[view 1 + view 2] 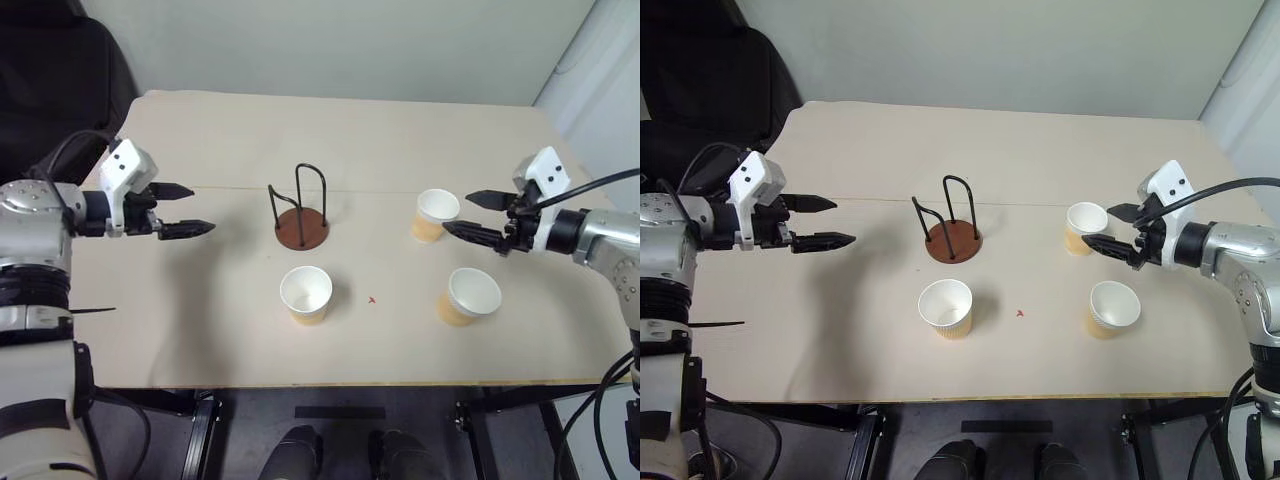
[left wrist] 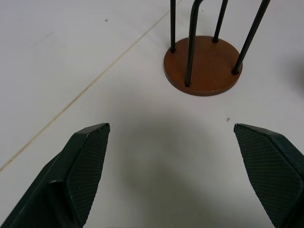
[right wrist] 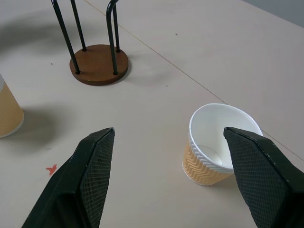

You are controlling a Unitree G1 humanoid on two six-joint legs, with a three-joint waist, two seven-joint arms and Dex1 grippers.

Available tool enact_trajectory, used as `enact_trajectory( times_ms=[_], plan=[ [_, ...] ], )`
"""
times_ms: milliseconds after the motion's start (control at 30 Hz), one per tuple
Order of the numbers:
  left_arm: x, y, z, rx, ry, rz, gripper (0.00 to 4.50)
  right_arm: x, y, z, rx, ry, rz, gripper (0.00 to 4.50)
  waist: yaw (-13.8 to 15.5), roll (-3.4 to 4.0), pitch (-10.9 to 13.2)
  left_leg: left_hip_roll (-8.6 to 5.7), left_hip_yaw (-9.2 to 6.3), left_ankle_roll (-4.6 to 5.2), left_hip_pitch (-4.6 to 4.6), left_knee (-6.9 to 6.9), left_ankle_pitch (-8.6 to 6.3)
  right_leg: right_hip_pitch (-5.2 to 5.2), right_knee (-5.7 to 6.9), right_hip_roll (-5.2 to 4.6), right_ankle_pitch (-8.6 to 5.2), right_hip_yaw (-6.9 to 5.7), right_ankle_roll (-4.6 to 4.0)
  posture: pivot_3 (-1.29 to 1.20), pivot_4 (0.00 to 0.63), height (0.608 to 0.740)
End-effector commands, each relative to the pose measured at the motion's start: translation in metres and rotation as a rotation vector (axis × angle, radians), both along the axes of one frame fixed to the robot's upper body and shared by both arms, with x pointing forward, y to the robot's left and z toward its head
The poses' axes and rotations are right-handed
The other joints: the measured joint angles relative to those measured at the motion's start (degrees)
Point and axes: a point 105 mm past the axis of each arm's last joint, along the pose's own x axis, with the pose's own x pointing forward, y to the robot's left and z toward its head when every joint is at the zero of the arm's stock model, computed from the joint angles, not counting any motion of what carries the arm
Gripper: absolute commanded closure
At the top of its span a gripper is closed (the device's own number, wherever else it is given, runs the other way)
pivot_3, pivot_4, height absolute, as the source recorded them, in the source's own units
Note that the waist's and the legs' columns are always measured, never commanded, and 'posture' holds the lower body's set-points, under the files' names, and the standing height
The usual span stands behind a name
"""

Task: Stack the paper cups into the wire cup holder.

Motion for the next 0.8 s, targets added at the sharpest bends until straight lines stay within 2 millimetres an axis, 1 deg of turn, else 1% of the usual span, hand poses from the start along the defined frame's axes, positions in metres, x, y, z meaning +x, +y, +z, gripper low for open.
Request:
enact_trajectory(
  times_ms=[33,167,300,367,433,500,633,800],
  plan=[
    [0.002,-0.007,0.018,-0.001,-0.049,-0.032,0.01,-0.007,-0.003,0.016,0.001,-0.069,-0.001,0.77,0.04,0.00,0.00,0.00,0.00,0.00,0.00,0.00,0.00,0.00,0.00,0.00,0.00,0.00,0.00,0.00,0.150,0.740],
    [0.007,-0.018,0.019,-0.010,-0.051,-0.054,0.01,-0.012,-0.002,0.017,-0.007,-0.066,0.010,0.77,0.11,0.00,0.00,-0.01,-0.01,0.02,-0.05,0.02,0.01,0.00,0.00,-0.02,0.00,-0.02,0.00,0.00,0.150,0.740],
    [0.011,-0.033,0.019,-0.033,-0.049,-0.095,0.01,-0.012,0.000,0.027,-0.008,-0.077,0.025,0.77,-0.06,0.00,0.00,-0.01,0.00,0.02,-0.05,0.01,0.01,-0.01,0.00,-0.02,0.00,-0.01,0.00,0.00,0.150,0.740],
    [0.014,-0.038,0.017,-0.024,-0.039,-0.113,0.01,-0.018,0.010,0.037,0.008,-0.080,0.079,0.77,-0.17,0.00,0.00,-0.01,0.00,0.02,-0.05,0.01,0.01,-0.04,0.03,-0.02,0.00,-0.01,0.01,0.00,0.150,0.740],
    [0.018,-0.043,0.017,-0.021,-0.043,-0.121,0.01,-0.027,0.023,0.048,0.014,-0.087,0.152,0.77,-0.20,0.00,0.00,0.00,0.00,0.02,-0.07,0.00,0.02,-0.07,0.04,-0.02,0.00,-0.01,0.01,0.00,0.150,0.740],
    [0.022,-0.049,0.018,-0.021,-0.047,-0.132,0.01,-0.033,0.027,0.055,0.009,-0.093,0.178,0.77,-0.16,0.00,0.00,0.00,0.00,0.02,-0.09,0.00,0.02,-0.09,0.04,-0.01,0.00,-0.01,0.01,0.00,0.150,0.740],
    [0.029,-0.060,0.018,-0.023,-0.056,-0.160,0.01,-0.039,0.031,0.066,-0.013,-0.115,0.187,0.77,-0.03,-0.01,-0.01,-0.03,0.00,0.02,-0.13,0.02,0.02,-0.08,-0.02,-0.02,0.00,-0.02,0.01,0.00,0.150,0.740],
    [0.036,-0.068,0.010,-0.030,-0.057,-0.158,0.01,-0.039,0.026,0.065,-0.013,-0.122,0.142,0.77,0.04,-0.01,-0.01,-0.02,-0.01,0.03,-0.14,0.01,0.03,-0.11,0.00,-0.04,0.00,-0.02,0.01,0.00,0.150,0.740]
  ],
)
